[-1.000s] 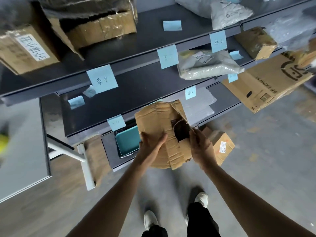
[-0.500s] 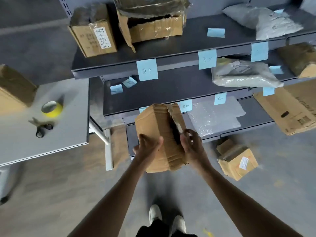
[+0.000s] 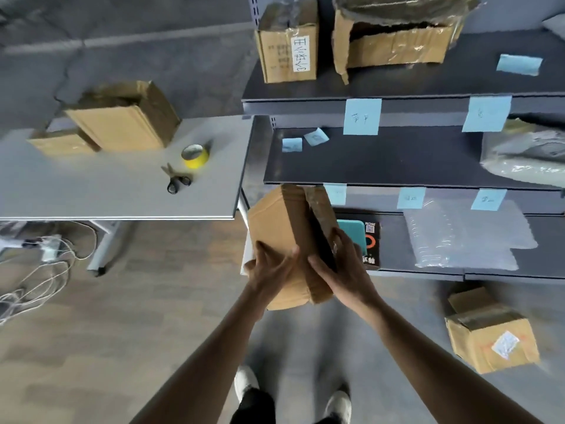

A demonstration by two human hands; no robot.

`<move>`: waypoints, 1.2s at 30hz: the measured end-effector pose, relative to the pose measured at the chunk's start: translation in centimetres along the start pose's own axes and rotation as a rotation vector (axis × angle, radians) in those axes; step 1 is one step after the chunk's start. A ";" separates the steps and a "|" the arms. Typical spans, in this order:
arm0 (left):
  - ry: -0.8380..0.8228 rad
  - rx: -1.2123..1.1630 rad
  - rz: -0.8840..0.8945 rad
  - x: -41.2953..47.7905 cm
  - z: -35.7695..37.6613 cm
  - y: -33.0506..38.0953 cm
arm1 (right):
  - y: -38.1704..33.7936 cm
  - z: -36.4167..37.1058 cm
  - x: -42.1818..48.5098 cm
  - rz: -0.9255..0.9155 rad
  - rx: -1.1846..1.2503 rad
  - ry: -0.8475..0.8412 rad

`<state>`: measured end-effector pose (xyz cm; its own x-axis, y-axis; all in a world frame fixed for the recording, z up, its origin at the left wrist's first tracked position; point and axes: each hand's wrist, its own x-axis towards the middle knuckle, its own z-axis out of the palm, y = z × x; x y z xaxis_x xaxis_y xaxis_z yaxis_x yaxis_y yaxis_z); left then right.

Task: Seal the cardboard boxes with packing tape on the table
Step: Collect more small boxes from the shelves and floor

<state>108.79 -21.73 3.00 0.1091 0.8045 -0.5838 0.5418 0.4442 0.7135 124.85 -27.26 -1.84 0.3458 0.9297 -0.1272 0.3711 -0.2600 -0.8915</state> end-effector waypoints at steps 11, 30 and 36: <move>0.051 -0.093 -0.039 4.2 -11.7 -4.2 | -6.7 11.6 2.5 0.020 -0.108 -0.067; 0.028 -0.101 0.141 12.6 -31.9 -6.8 | -19.3 26.5 10.7 0.024 -0.110 -0.038; 0.020 -0.068 0.189 16.6 -34.2 -4.9 | -21.1 28.1 15.2 0.009 -0.135 -0.062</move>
<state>79.45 2.90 3.01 0.1867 0.8836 -0.4293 0.4560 0.3092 0.8346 98.08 -0.29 2.85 0.2976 0.9403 -0.1653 0.4822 -0.2975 -0.8240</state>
